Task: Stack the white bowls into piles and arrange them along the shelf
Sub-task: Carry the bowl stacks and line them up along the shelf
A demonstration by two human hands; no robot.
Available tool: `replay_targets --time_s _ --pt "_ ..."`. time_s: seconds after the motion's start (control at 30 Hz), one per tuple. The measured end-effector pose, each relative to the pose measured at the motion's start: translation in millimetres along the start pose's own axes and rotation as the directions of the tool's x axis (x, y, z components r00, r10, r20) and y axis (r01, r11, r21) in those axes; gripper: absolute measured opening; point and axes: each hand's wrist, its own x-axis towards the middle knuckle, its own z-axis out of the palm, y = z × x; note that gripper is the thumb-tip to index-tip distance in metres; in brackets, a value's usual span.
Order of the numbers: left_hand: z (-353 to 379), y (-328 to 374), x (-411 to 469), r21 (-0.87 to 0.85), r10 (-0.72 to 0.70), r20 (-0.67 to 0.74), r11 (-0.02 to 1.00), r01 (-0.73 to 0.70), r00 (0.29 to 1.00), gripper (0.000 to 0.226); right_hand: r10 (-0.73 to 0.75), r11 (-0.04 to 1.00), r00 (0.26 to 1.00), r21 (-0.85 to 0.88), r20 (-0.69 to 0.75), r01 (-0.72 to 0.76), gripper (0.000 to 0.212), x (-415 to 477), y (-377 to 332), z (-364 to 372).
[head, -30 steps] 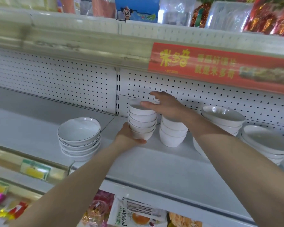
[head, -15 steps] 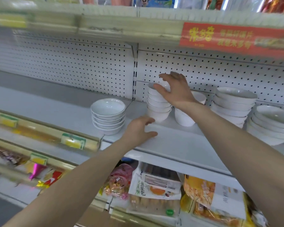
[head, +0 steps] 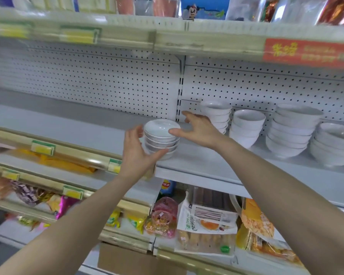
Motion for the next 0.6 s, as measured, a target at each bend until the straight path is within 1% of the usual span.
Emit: replay_targets --time_s 0.07,0.1,0.13,0.17,0.2,0.27,0.3,0.37,0.43,0.47,0.53,0.6 --pt "-2.9 -10.4 8.5 0.042 -0.152 0.131 0.988 0.148 0.98 0.126 0.014 0.999 0.997 0.034 0.073 -0.017 0.097 7.2 -5.0 5.8" --pt "-3.3 -13.3 12.1 0.059 -0.204 0.203 0.979 0.196 0.958 0.132 0.017 0.999 0.994 0.047 0.106 -0.022 0.093 11.3 -7.0 8.7" --pt "-2.5 -15.5 15.6 0.079 -0.231 0.266 0.973 0.217 0.936 0.13 0.016 0.999 0.991 0.048 0.129 -0.023 0.084 15.3 -8.4 11.6" --pt "-1.2 -17.5 19.1 0.1 -0.237 0.307 0.971 0.217 0.922 0.121 0.012 0.998 0.989 0.055 0.148 -0.021 0.071 19.0 -8.9 14.5" --pt "0.5 -19.3 22.6 0.113 -0.229 0.334 0.973 0.203 0.914 0.107 0.003 0.998 0.986 0.064 0.168 -0.013 0.062 21.4 -10.1 16.0" --pt "4.4 -21.0 29.4 0.145 -0.188 0.38 0.979 0.142 0.906 0.083 -0.032 0.996 0.979 0.088 0.199 0.015 0.06 26.9 -9.2 18.4" --pt "7.1 -22.4 33.4 0.176 -0.171 0.402 0.979 0.107 0.9 0.078 -0.04 0.994 0.978 0.106 0.204 0.018 0.06 30.2 -6.6 20.6" --pt "12.4 -25.1 42.4 0.256 -0.16 0.419 0.965 0.053 0.894 0.081 -0.036 0.987 0.977 0.161 0.209 0.002 0.064 39.0 -1.3 27.5" --pt "17.4 -28.6 49.9 0.269 -0.192 0.403 0.959 0.085 0.895 0.086 -0.02 0.981 0.978 0.193 0.206 -0.021 0.078 49.0 4.6 34.2" --pt "19.2 -30.3 52.4 0.249 -0.214 0.398 0.961 0.119 0.892 0.088 -0.009 0.978 0.978 0.205 0.208 -0.035 0.077 52.8 6.8 36.0" --pt "23.4 -34.0 57.5 0.22 -0.231 0.398 0.964 0.152 0.888 0.089 -0.005 0.977 0.975 0.209 0.222 -0.043 0.063 56.7 9.2 35.3" --pt "27.9 -36.2 64.1 0.203 -0.224 0.404 0.967 0.152 0.887 0.087 0.006 0.98 0.978 0.195 0.208 -0.047 0.064 61.4 12.6 33.5"
